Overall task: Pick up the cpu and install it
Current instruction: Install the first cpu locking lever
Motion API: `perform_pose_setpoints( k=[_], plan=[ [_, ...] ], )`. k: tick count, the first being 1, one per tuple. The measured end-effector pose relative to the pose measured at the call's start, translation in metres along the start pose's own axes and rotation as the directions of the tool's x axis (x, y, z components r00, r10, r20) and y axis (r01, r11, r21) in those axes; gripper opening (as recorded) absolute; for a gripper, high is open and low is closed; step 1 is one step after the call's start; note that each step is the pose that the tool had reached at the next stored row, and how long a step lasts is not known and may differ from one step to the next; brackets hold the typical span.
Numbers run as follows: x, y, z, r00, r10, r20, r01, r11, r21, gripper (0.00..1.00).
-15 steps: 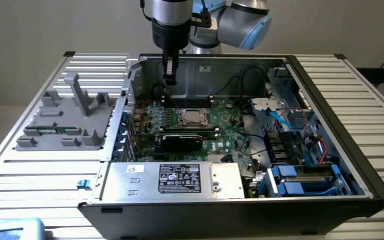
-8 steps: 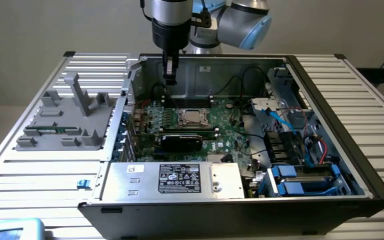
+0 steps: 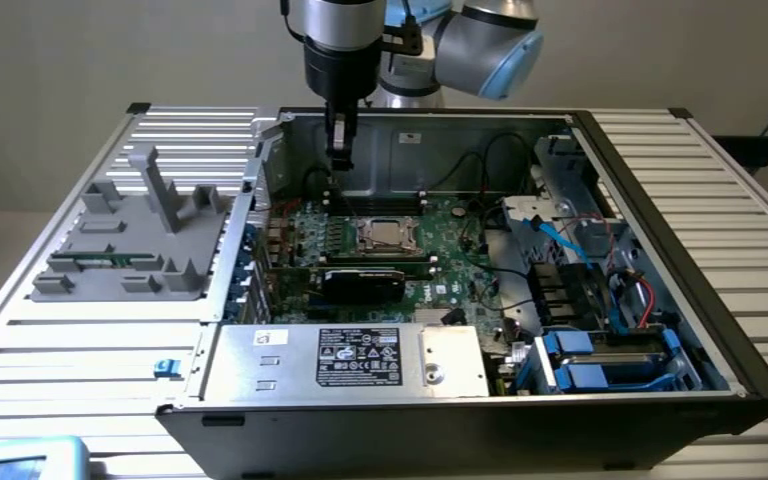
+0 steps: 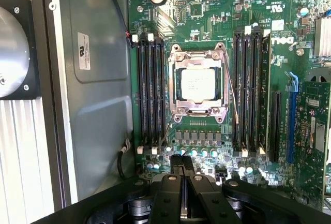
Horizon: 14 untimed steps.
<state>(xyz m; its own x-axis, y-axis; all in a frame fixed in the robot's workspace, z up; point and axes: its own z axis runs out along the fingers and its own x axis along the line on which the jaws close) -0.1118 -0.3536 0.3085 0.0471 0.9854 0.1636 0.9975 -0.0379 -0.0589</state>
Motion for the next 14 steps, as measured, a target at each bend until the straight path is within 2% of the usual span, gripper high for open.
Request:
perform_pose_setpoints(
  k=[2, 7, 10, 14],
  plan=[
    [0.0000, 0.0001, 0.0000, 0.9999, 0.013, -0.0008, -0.013, 0.9999, -0.0026, 0.11],
    [0.0000, 0.0000, 0.0000, 0.9962, 0.087, -0.0059, -0.087, 0.9961, -0.0151, 0.11],
    [0.0000, 0.0000, 0.0002, 0.9906, 0.137, -0.0099, -0.137, 0.9903, -0.0230, 0.11],
    [-0.0001, 0.0000, 0.0004, 0.9790, 0.203, -0.0159, -0.203, 0.9785, -0.0334, 0.11]
  ],
)
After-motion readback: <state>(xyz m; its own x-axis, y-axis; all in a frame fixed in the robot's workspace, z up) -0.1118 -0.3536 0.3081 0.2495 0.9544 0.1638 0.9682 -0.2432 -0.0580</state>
